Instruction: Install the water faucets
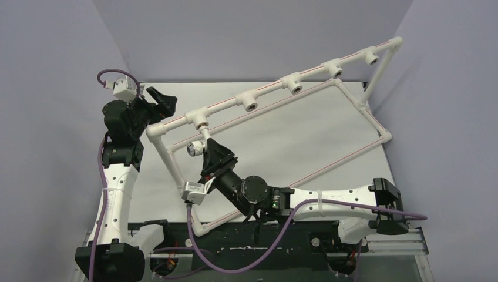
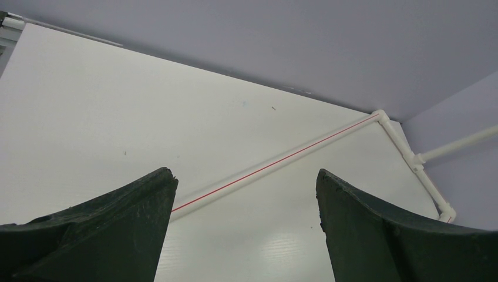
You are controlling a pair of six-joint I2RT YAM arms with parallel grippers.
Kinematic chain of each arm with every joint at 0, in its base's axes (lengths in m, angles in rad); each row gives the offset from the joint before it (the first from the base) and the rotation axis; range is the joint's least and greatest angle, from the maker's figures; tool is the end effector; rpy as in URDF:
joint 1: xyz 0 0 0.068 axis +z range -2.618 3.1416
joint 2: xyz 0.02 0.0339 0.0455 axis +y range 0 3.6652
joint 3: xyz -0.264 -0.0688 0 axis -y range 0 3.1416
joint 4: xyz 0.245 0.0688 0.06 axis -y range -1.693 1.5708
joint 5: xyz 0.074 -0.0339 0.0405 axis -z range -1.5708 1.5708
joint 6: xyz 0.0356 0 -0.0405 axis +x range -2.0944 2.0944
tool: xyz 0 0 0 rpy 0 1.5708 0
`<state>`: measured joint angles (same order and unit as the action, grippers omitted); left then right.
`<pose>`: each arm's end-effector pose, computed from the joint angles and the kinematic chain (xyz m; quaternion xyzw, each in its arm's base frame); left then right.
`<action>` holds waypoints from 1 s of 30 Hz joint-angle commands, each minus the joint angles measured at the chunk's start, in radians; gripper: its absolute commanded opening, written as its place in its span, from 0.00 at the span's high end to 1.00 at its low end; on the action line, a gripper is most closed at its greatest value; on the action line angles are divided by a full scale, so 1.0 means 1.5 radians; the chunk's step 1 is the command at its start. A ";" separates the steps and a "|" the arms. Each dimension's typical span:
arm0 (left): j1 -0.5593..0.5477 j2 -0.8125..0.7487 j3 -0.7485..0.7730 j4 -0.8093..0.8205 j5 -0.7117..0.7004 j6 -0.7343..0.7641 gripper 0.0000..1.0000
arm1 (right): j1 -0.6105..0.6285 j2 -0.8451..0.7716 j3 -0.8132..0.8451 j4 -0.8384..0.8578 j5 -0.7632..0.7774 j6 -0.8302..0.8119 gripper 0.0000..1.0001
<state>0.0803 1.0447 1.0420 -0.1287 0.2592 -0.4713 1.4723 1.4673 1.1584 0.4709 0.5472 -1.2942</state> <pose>0.2400 0.0102 0.3869 -0.1211 0.7407 -0.2223 0.6223 0.0526 0.3439 0.3756 -0.5742 0.3185 -0.1090 0.7463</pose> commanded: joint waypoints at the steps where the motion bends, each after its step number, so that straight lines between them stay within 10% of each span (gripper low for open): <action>1: 0.005 -0.005 0.014 0.035 0.009 -0.003 0.13 | 0.003 0.006 -0.022 0.239 0.031 0.119 1.00; 13: 0.005 -0.008 0.013 0.035 0.009 -0.003 0.14 | 0.006 0.051 -0.047 0.573 0.136 0.455 1.00; 30: 0.001 -0.008 0.012 0.038 0.012 -0.005 0.13 | -0.014 0.065 -0.091 0.657 0.261 1.014 1.00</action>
<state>0.0803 1.0447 1.0420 -0.1284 0.2630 -0.4774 1.4780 1.5700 1.0153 1.2850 0.8459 -0.0612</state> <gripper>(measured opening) 0.866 0.284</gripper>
